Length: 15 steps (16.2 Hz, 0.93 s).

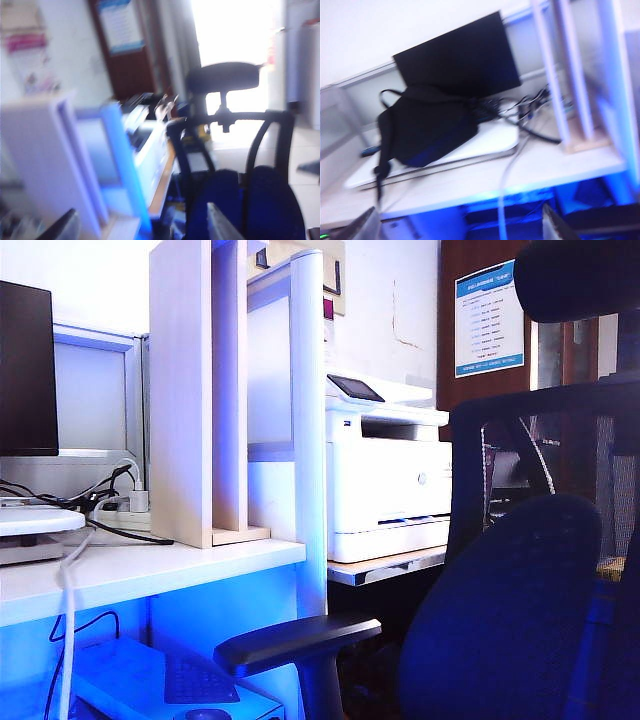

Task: Grab the backpack from the chair and place it on the desk.

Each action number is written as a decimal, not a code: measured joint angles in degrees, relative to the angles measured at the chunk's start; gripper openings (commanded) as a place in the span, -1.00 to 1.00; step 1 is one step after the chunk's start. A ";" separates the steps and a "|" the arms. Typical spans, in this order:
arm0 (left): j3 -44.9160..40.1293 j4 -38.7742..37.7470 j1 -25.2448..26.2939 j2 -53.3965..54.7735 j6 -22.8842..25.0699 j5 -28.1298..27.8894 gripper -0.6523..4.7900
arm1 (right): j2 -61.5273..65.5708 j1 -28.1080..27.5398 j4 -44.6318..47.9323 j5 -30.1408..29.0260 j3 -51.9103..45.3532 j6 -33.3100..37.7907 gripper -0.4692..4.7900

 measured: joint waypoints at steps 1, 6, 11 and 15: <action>-8.24 -0.52 0.04 -6.80 -1.40 -2.84 0.49 | -0.15 0.00 -0.85 2.60 0.07 -3.02 0.77; -30.56 0.35 0.04 -23.76 -5.25 -9.49 0.49 | -0.20 -1.68 -6.19 9.40 0.07 -10.38 0.77; -51.54 8.26 0.20 -34.38 -10.49 -15.47 0.46 | -0.28 -4.98 -12.72 13.44 0.02 -12.85 0.77; -66.88 24.55 0.39 -34.07 -11.65 -16.70 0.46 | -0.55 -5.38 -9.94 22.27 -7.63 -17.73 0.77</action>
